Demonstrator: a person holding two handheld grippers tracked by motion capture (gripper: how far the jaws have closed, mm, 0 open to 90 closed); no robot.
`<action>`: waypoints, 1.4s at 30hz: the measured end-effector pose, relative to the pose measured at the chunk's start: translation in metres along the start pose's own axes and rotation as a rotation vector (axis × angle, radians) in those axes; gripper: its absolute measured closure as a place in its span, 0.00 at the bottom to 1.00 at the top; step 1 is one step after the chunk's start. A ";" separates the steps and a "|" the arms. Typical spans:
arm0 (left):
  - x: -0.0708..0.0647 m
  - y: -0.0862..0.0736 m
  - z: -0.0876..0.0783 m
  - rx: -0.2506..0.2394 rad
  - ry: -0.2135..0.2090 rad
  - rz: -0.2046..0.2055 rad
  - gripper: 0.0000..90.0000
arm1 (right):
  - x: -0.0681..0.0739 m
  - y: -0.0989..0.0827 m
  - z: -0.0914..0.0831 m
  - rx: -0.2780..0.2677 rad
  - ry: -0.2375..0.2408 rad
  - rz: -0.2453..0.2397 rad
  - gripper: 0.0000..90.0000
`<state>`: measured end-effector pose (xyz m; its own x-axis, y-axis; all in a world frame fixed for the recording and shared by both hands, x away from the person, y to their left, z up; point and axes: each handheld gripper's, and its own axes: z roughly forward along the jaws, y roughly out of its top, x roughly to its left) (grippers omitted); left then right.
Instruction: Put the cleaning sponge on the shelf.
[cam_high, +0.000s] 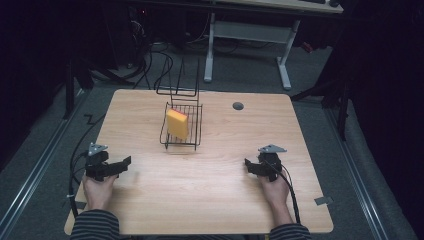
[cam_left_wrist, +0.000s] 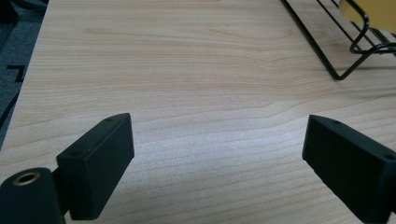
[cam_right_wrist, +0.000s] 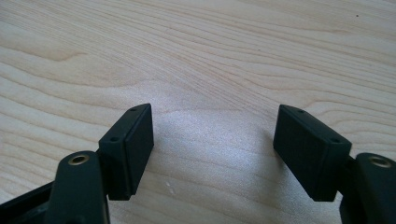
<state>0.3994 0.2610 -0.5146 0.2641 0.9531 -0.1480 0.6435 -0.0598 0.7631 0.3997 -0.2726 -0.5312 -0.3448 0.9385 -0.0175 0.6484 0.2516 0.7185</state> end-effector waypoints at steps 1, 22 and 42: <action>0.000 0.000 0.001 0.005 0.005 0.004 0.11 | 0.000 0.000 0.000 0.000 0.000 0.000 0.32; -0.005 -0.003 0.020 0.046 0.067 0.054 0.12 | 0.000 0.000 0.000 -0.001 -0.001 0.000 0.32; -0.008 -0.006 0.030 0.081 0.090 0.084 0.12 | 0.000 0.000 0.000 0.000 0.000 0.000 0.32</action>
<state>0.4149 0.2445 -0.5373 0.2559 0.9663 -0.0258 0.6790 -0.1607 0.7164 0.3997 -0.2726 -0.5312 -0.3445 0.9386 -0.0179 0.6481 0.2515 0.7189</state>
